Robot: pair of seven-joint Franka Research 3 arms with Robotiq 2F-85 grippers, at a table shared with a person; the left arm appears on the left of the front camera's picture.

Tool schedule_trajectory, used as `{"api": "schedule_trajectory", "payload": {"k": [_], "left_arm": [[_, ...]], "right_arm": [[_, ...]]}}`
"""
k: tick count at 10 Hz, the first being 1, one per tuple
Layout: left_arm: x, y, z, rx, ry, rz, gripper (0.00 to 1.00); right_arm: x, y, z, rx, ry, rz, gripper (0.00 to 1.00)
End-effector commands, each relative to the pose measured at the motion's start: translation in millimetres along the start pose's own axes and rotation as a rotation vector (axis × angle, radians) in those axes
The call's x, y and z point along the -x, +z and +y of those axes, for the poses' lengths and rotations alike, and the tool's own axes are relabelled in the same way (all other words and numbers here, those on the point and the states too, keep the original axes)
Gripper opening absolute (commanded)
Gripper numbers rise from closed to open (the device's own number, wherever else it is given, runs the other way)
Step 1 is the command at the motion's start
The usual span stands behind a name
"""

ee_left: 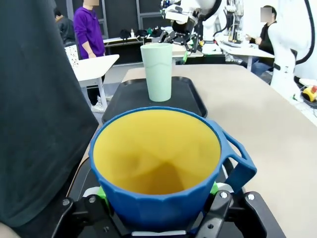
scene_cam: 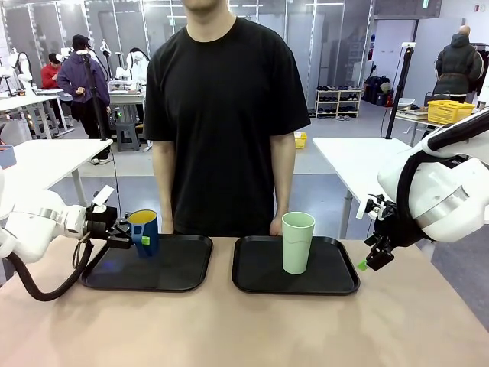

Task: Sort and store the cups by type.
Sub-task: Pick up the Handle plastic cup and place it into the empty Flat Tray.

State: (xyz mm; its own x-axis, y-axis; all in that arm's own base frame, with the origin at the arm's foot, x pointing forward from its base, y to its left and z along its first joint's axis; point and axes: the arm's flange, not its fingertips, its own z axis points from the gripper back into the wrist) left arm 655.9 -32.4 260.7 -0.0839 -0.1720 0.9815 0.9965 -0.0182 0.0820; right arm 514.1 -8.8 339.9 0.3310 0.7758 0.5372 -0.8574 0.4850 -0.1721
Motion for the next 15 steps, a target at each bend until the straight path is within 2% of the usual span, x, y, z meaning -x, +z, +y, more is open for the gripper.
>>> {"api": "schedule_trajectory", "payload": {"k": [1,10,11,12,13,15], "left_arm": [[10.9,1.3,13.6,0.001,-0.002,-0.03,0.75],[44.0,-1.4,19.1,0.048,0.058,-0.018,0.75],[45.7,-1.1,19.4,0.046,0.068,-0.014,0.77],[46.8,-0.7,19.4,0.044,0.073,-0.009,0.85],[47.1,0.3,18.6,0.052,0.072,-0.004,0.97],[47.6,3.4,18.1,0.047,0.076,0.001,1.0]], "right_arm": [[-0.8,-1.1,-1.5,0.007,-0.005,-0.012,1.0],[-0.8,-1.1,-1.5,0.007,-0.005,-0.012,1.0],[-0.8,-1.1,-1.5,0.007,-0.005,-0.012,1.0],[-0.8,-1.1,-1.5,0.007,-0.005,-0.012,1.0],[-0.8,-1.1,-1.5,0.007,-0.005,-0.012,1.0],[-0.8,-1.1,-1.5,0.007,-0.005,-0.012,1.0]]}}
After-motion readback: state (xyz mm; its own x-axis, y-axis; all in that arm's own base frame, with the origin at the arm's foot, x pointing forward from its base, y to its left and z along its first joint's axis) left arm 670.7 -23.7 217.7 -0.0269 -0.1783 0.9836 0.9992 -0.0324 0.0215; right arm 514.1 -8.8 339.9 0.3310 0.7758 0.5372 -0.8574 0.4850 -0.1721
